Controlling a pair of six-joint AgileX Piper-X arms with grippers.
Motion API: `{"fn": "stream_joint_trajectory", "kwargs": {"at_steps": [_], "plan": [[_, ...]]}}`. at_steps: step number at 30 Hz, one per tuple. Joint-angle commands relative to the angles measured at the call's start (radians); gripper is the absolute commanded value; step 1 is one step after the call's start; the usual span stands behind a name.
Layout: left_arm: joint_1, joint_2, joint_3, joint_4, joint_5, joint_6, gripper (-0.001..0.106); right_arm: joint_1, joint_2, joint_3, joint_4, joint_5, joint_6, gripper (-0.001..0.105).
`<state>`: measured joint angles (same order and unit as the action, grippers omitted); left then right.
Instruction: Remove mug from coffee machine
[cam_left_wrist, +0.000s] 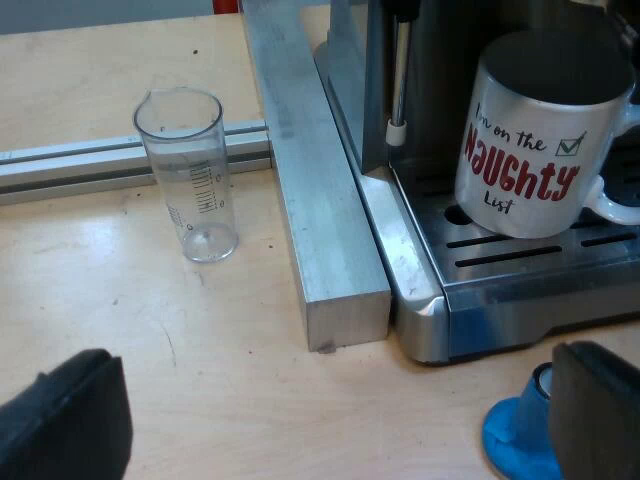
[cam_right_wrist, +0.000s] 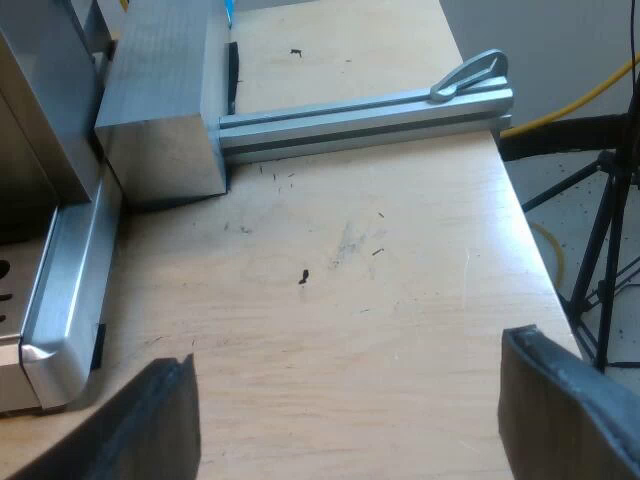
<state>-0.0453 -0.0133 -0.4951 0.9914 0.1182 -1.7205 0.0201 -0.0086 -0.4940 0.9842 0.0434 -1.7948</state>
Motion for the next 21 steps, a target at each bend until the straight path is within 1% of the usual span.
{"fn": "stream_joint_trajectory", "kwargs": {"at_steps": [1, 4, 6, 10, 11, 14, 15, 16, 18, 19, 21], "plan": [[0.002, -0.138, 0.000, -0.010, 0.012, 0.001, 0.086, -0.006, -0.043, -0.004, -0.011, -0.001, -0.005, 0.065], [0.002, -0.134, 0.000, -0.010, 0.043, -0.001, 0.086, -0.006, -0.035, -0.013, -0.011, -0.002, -0.020, 0.065], [0.002, -0.127, -0.005, -0.010, 0.050, -0.002, 0.086, -0.006, -0.024, -0.029, -0.002, -0.002, -0.020, 0.065], [0.002, -0.106, -0.032, -0.010, 0.054, -0.009, 0.086, -0.006, -0.001, -0.057, 0.006, -0.002, -0.020, 0.065], [-0.008, -0.090, -0.048, -0.010, 0.058, -0.009, 0.086, -0.006, 0.001, -0.061, 0.008, -0.002, -0.020, 0.065], [-0.019, -0.082, -0.060, -0.010, 0.058, -0.009, 0.086, -0.006, 0.021, -0.084, 0.008, -0.006, -0.020, 0.065], [-0.039, -0.065, -0.076, -0.010, 0.058, -0.009, 0.086, -0.006, 0.037, -0.101, 0.008, -0.015, -0.020, 0.065], [-0.081, -0.030, -0.096, -0.024, 0.059, -0.009, 0.086, 0.020, 0.134, -0.176, 0.008, -0.126, -0.020, 0.065], [-0.103, -0.014, -0.096, -0.043, 0.059, -0.009, 0.086, 0.035, 0.159, -0.190, 0.008, -0.144, -0.020, 0.065], [-0.122, 0.000, -0.096, -0.059, 0.063, -0.009, 0.086, 0.055, 0.187, -0.205, 0.008, -0.172, -0.020, 0.065], [-0.148, 0.027, -0.096, -0.083, 0.089, -0.009, 0.086, 0.082, 0.225, -0.222, 0.008, -0.207, -0.020, 0.065]]}}
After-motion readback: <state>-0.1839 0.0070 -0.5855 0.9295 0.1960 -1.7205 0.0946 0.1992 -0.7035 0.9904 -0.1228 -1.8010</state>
